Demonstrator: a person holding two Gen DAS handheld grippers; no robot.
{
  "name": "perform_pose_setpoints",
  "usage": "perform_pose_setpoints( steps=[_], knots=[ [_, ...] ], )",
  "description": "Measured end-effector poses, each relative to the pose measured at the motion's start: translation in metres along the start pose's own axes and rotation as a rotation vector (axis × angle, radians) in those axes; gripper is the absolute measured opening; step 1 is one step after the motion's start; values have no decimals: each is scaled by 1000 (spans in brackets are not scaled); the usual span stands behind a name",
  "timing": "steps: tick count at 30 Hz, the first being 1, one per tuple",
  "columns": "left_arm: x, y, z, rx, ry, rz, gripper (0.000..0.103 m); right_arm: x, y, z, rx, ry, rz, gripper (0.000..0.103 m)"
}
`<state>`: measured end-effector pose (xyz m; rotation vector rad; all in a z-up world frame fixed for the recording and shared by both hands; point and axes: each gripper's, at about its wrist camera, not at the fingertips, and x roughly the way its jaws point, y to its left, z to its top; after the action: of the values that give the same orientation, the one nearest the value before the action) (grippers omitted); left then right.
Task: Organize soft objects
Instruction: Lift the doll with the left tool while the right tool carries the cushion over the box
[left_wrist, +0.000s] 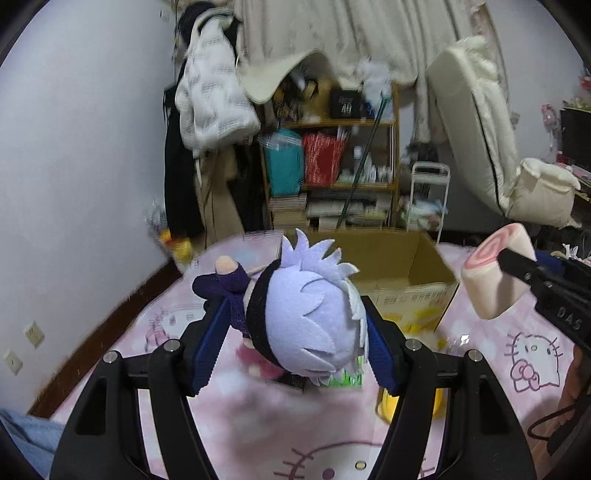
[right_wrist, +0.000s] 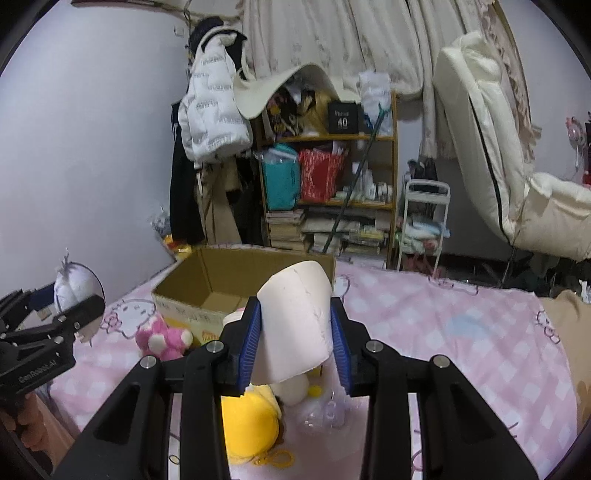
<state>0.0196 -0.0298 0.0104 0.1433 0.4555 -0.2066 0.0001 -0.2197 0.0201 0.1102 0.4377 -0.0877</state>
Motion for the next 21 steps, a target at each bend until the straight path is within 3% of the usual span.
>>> perform_pose_setpoints(
  steps=[4, 21],
  knots=[
    [-15, 4, 17, -19, -26, -25, 68, -9, 2, 12, -10, -44, 3, 38],
    [-16, 10, 78, 32, -201, 34, 69, -7, 0, 68, -10, -183, -26, 38]
  ],
)
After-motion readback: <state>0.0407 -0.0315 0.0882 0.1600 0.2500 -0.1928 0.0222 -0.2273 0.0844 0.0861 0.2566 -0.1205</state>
